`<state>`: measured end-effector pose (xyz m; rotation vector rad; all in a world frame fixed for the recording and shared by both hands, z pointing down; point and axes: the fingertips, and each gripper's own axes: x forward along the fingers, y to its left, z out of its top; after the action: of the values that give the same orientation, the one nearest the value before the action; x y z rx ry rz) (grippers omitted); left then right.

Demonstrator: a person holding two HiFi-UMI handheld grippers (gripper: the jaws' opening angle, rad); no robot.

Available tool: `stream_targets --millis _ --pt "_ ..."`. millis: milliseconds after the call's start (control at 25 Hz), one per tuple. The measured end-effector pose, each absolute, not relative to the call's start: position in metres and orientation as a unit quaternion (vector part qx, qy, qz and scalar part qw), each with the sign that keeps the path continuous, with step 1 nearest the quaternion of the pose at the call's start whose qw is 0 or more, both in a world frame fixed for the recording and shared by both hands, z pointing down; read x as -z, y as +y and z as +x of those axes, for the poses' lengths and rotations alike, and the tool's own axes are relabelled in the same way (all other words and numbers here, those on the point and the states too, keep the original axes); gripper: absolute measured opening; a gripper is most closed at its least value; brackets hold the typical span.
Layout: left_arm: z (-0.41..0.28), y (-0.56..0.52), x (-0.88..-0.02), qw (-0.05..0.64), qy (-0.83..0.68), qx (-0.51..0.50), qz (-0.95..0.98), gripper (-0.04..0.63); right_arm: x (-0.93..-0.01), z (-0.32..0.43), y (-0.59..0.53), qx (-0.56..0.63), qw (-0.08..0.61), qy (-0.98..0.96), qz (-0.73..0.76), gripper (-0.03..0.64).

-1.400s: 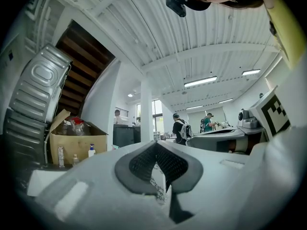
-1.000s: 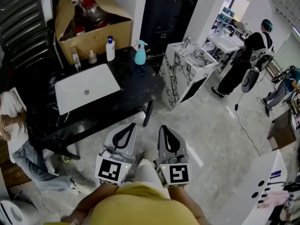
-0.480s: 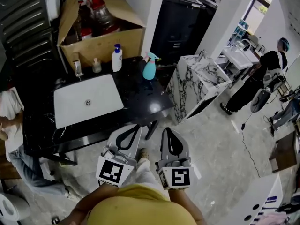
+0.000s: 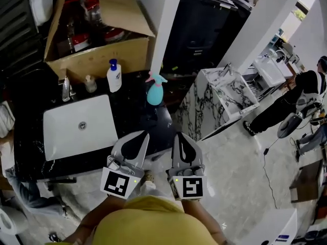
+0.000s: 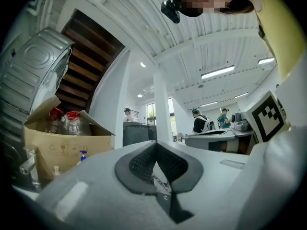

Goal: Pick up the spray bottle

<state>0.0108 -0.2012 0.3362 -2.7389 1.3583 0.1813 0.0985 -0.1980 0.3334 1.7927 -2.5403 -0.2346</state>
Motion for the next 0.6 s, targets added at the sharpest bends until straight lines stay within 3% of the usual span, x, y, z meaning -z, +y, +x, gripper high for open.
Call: stream_targets --millis 600 --pt "0.037 -0.299 -0.36 0.027 0.476 -0.039 -0.878 0.005 -0.369 0.113 -0.293 0.053 0.023 -0.846 0.529 0.0"
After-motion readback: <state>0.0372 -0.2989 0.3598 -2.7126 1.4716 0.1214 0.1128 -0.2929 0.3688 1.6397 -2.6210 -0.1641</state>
